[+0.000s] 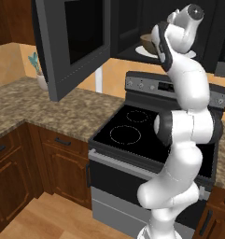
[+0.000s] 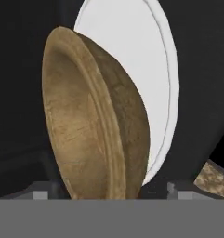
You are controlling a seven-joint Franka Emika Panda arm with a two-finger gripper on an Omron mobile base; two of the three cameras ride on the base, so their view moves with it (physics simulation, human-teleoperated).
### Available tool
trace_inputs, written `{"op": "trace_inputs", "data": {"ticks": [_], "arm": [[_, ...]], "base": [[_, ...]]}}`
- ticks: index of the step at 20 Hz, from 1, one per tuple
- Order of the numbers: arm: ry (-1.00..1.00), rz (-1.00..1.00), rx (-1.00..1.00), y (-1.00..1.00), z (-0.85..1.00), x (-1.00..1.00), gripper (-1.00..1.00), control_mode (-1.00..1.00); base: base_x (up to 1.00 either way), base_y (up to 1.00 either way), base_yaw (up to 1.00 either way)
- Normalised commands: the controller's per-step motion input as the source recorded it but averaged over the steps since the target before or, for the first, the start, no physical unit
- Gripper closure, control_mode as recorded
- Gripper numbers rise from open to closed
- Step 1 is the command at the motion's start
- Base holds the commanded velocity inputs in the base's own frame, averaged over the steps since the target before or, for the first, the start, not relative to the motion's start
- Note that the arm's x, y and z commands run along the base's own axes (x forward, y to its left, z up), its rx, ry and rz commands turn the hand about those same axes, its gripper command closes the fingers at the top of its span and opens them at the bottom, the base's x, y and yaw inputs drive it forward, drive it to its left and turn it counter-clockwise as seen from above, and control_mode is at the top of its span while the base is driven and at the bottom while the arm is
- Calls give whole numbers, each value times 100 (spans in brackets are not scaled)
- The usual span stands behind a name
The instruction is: Pick the sweet potato from the sink and place it in the bowl. Then pick the bowl and place it in the microwave. Then close the microwave door and press the start button.
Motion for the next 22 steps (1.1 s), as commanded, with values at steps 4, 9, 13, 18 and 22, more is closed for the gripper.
{"op": "trace_inputs", "data": {"ticks": [4, 9, 13, 18, 22], "arm": [[-75, 13, 0, 71, -36, -100, -100, -100], [-19, 28, -11, 46, 47, -100, -100, -100], [-1, 29, -19, 25, 57, -100, -100, -100], [4, 27, -12, 18, 48, -100, -100, -100], [1, 13, -1, 29, 13, -100, -100, -100]], "base": [[0, 0, 0], [0, 0, 0], [0, 0, 0], [0, 0, 0], [0, 0, 0]]}}
